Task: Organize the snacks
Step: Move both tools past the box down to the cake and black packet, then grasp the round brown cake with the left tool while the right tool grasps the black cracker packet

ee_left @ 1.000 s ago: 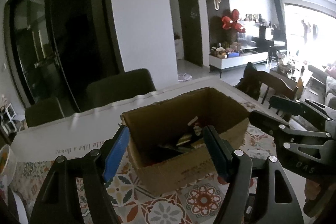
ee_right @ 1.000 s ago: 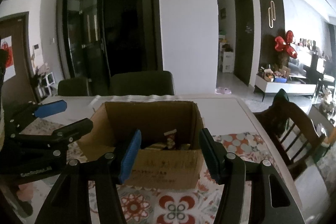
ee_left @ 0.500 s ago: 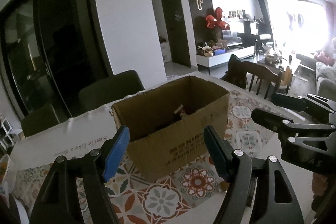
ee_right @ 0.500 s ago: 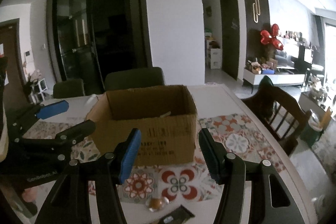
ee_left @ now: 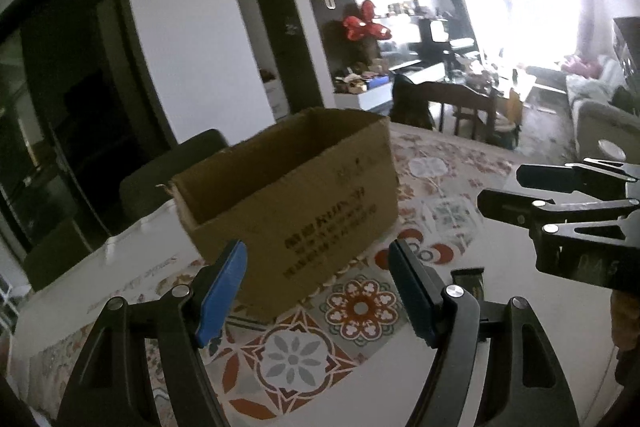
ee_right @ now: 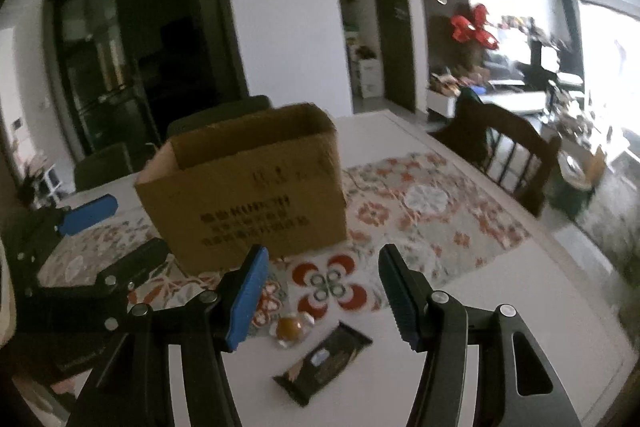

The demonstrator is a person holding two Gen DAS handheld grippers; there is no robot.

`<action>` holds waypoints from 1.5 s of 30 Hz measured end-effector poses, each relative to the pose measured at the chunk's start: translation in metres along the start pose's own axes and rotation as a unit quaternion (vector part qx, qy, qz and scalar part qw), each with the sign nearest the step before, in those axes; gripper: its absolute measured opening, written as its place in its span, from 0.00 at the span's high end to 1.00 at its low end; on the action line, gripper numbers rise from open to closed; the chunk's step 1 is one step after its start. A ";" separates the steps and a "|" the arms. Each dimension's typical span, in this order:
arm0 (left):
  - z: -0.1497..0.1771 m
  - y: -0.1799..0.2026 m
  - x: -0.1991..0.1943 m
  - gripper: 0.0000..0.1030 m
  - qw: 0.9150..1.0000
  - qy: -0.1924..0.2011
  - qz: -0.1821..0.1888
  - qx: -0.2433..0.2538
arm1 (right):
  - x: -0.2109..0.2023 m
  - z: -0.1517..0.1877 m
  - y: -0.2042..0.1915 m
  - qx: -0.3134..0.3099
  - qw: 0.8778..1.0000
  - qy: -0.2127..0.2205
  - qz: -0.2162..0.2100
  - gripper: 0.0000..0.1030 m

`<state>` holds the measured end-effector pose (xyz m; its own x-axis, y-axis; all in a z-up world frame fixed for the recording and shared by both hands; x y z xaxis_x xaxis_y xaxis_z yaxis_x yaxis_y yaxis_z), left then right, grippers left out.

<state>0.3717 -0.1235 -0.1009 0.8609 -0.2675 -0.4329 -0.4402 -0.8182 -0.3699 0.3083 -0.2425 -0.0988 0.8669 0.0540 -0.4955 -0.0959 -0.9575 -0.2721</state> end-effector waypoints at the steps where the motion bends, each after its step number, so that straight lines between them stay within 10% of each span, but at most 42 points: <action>1: 0.003 0.004 0.001 0.30 1.000 0.000 0.007 0.005 | 0.000 0.005 0.002 0.010 1.000 -0.002 0.006 0.44; 19: 0.052 0.070 0.035 0.31 0.981 -0.027 0.151 0.118 | 0.039 0.081 0.028 0.141 0.984 -0.088 0.057 0.44; 45: 0.070 0.122 0.064 0.68 0.950 -0.100 0.263 0.135 | 0.070 0.102 0.042 0.170 0.972 -0.154 0.059 0.48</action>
<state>0.3556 -0.2045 -0.2312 0.4489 -0.4789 -0.7544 -0.8691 -0.4303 -0.2440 0.3148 -0.2503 -0.2292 0.6575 0.0812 -0.7491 -0.3875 -0.8162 -0.4286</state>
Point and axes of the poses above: each gripper's, at about its wrist camera, not at the fingertips, and x roughly the way its jaws point, y to its right, z to its underside, the point moved 10 cm from there along x, roughly the way its jaws point, and after that the axes turned 15 degrees about -z, right-handed, at the moved point
